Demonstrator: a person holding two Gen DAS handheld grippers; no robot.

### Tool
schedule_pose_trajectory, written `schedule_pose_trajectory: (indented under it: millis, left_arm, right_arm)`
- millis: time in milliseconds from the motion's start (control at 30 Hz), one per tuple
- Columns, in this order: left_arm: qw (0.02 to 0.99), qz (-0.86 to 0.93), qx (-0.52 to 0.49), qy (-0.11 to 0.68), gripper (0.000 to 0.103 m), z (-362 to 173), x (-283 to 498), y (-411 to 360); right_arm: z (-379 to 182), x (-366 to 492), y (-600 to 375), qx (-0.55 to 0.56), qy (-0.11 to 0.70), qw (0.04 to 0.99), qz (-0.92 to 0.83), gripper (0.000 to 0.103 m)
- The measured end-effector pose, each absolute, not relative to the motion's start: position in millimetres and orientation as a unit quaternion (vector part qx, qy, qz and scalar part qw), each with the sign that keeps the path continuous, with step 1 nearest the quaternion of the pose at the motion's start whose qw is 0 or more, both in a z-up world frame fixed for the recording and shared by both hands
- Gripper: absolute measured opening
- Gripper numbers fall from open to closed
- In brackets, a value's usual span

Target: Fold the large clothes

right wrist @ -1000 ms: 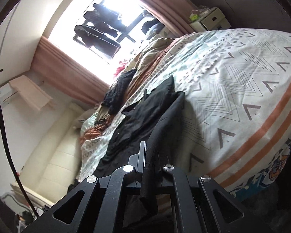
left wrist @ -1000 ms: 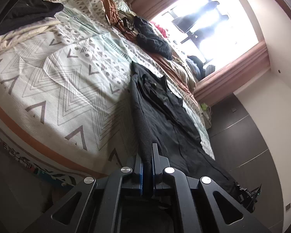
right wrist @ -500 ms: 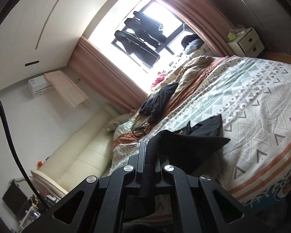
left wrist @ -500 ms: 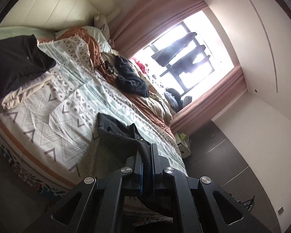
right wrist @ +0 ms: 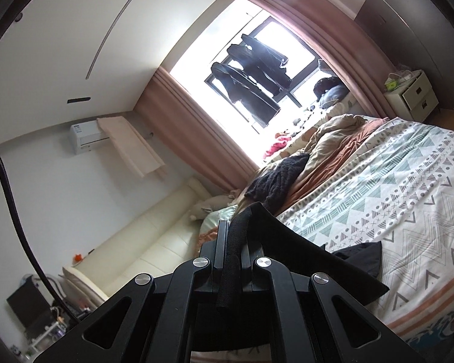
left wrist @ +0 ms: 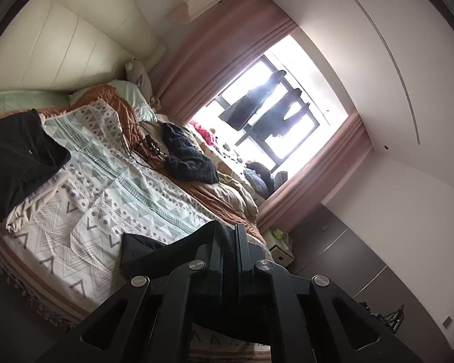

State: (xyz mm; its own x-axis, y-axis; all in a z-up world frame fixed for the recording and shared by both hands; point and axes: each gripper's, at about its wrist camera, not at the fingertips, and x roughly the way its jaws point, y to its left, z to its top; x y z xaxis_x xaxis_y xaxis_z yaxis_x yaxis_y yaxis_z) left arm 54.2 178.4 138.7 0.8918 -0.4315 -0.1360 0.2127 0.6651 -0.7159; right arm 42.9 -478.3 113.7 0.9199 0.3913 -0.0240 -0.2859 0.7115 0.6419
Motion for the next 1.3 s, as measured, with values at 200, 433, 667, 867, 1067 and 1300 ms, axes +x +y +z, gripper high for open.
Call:
schedule_pose_trajectory:
  millis: [200,433,667,867,1067,1300]
  left_arm:
    - [0.903,-0.169,-0.358,0.165,0.005,140,109,166]
    - [0.905,-0.152,-0.347,0.193,0.006,131,194,151]
    - [0.905,-0.127,-0.334,0.229,0.006,102,282,141]
    - [0.893,-0.123,-0.329,0.282,0.006,54,355,124]
    - [0.877,-0.105,-0.331,0.332,0.006,-7,409,117]
    - [0.854,-0.083,-0.338,0.387,0.006,-72,450,112]
  right_arm:
    - [105,88,-486,0.342,0.09,0.922,0.155,0.004]
    - [84,150,-499,0.362,0.109,0.918,0.118,0.004]
    - [60,215,-509,0.366,0.131,0.919,0.073,0.004]
    - [22,270,-511,0.366,0.169,0.914,0.05,0.004]
    - [-31,311,-520,0.374,0.215,0.902,0.015,0.004]
    - [-86,342,-525,0.389,0.263,0.883,-0.014,0.005]
